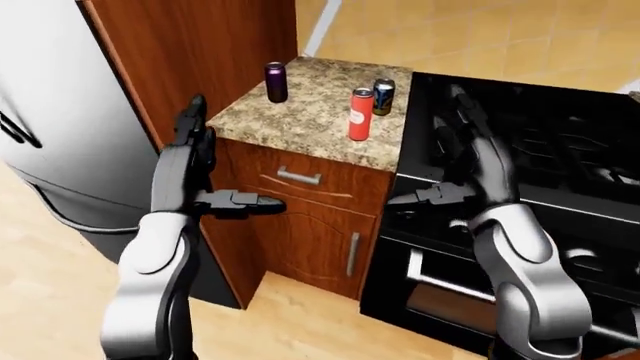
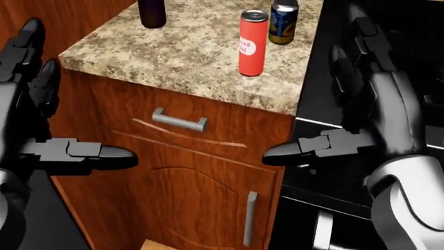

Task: Move the drinks to the dining counter.

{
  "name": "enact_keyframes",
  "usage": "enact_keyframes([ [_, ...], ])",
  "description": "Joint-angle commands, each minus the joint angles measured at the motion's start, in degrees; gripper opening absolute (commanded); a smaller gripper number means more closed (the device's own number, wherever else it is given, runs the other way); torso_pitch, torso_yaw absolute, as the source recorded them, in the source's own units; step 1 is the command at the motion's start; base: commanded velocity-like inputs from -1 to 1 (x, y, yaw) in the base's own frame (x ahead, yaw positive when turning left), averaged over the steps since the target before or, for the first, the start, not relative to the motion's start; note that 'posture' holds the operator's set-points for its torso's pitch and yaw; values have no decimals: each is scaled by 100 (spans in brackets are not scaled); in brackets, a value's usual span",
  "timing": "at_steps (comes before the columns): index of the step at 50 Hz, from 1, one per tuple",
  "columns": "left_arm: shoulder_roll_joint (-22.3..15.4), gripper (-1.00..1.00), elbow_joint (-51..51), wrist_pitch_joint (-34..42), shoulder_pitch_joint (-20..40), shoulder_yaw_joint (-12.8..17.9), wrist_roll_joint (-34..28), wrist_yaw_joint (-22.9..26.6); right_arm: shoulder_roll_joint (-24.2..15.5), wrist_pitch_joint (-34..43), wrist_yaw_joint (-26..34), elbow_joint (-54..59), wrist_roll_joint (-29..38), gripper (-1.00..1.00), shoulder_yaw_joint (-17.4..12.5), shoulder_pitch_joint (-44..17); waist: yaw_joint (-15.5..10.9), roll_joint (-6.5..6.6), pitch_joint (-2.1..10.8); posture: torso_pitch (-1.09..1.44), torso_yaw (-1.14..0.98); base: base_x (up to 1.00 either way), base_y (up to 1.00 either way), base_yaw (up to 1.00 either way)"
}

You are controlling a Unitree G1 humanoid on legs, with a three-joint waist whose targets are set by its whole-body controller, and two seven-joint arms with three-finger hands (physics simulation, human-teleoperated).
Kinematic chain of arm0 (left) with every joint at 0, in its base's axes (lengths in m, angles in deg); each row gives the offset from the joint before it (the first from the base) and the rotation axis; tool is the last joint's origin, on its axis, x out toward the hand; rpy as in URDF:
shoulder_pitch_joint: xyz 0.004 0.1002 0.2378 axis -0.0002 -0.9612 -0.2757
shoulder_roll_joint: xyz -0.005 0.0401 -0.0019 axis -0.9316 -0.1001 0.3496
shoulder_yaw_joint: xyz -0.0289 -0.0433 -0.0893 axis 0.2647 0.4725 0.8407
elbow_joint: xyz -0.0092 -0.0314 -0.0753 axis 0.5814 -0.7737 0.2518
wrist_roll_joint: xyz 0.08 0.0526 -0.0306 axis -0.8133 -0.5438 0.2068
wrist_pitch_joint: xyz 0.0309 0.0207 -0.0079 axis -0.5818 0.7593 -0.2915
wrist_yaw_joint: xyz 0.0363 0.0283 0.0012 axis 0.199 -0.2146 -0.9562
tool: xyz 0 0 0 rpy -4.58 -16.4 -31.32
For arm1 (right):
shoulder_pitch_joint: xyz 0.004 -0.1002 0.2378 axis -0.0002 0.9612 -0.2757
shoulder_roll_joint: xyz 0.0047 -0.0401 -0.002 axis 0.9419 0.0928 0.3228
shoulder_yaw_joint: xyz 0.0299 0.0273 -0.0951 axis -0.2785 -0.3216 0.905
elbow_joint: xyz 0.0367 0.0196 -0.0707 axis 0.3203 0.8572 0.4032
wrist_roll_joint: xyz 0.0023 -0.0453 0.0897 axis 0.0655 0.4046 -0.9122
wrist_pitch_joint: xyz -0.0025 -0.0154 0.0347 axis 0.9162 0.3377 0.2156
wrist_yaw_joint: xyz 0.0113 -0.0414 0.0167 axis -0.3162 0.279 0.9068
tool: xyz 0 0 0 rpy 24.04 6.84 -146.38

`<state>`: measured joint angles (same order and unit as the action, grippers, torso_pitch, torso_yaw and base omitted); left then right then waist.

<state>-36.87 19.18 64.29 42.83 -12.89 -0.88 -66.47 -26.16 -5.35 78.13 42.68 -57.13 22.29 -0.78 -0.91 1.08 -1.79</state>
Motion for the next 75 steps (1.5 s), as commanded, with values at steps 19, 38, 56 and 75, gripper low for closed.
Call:
enact_keyframes([
  [19, 34, 100, 10, -178, 209, -121, -68, 39, -316, 41, -297, -148, -417, 100, -387, -171, 93, -36, 208, 0, 0, 20, 0, 0],
  [38, 60, 100, -56, -252, 177, -129, -107, 41, -313, -103, -271, -42, -336, 100, -322, -140, 47, -433, 109, 0, 0, 12, -7, 0],
  [56, 49, 100, -175, -403, 123, -73, -23, 11, -285, -140, -255, 70, -301, 100, -314, -220, 19, 16, 35, 0, 0, 22, 0, 0],
  [75, 31, 100, -182, -510, -7, -13, 48, 13, -261, -252, -285, 224, -212, 100, -230, -256, 174, -64, 88, 0, 0, 11, 0, 0],
])
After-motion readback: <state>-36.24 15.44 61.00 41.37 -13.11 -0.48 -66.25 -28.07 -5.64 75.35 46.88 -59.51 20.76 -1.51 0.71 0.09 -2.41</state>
